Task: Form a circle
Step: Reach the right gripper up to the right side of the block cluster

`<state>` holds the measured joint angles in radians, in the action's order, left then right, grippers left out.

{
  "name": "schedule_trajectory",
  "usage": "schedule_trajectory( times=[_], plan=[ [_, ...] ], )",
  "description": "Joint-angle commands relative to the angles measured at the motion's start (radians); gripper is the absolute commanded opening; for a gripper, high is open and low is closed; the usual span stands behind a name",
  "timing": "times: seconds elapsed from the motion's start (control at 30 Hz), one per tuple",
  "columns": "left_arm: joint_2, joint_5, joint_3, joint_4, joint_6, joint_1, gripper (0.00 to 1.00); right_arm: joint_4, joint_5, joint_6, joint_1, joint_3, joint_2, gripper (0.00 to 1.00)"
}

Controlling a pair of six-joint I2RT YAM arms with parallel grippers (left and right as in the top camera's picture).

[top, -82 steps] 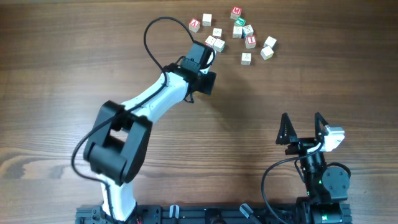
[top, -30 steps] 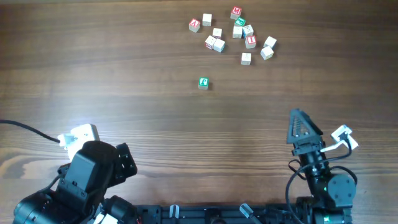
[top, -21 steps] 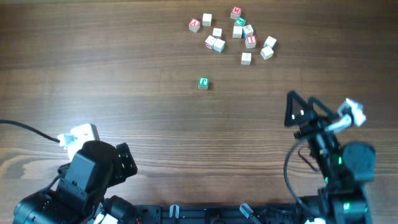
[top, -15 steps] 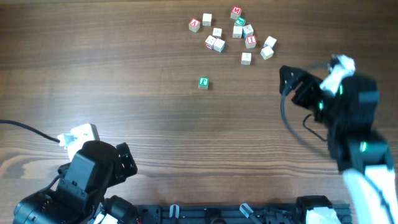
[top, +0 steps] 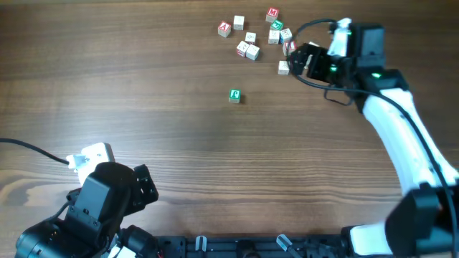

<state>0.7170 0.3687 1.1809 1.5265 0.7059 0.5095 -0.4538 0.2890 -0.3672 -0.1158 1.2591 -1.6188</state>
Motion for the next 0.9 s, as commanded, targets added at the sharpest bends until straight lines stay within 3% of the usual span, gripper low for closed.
schedule_trajectory(
  times=[0.0,0.17,0.43,0.6,0.63,0.87],
  plan=[
    [0.002,-0.001,-0.004,0.001,0.017,-0.001,1.00,0.068,-0.126,0.024,-0.067,0.072,-0.159,1.00],
    [0.002,-0.001,-0.004,0.001,0.017,-0.001,1.00,0.250,-0.273,0.006,-0.140,0.087,-0.363,0.92],
    [0.002,-0.001,-0.004,0.001,0.017,-0.001,1.00,0.402,-0.427,-0.029,-0.158,0.088,-0.516,0.81],
    [0.002,-0.001,-0.004,0.001,0.017,-0.001,1.00,0.415,-0.423,-0.025,-0.162,0.087,-0.535,0.58],
    [0.002,-0.001,-0.004,0.001,0.017,-0.001,1.00,0.402,-0.419,-0.005,-0.163,0.087,-0.536,0.45],
    [0.002,-0.001,-0.004,0.001,0.017,-0.001,1.00,0.351,-0.362,0.110,-0.162,0.088,-0.489,0.27]
  ],
)
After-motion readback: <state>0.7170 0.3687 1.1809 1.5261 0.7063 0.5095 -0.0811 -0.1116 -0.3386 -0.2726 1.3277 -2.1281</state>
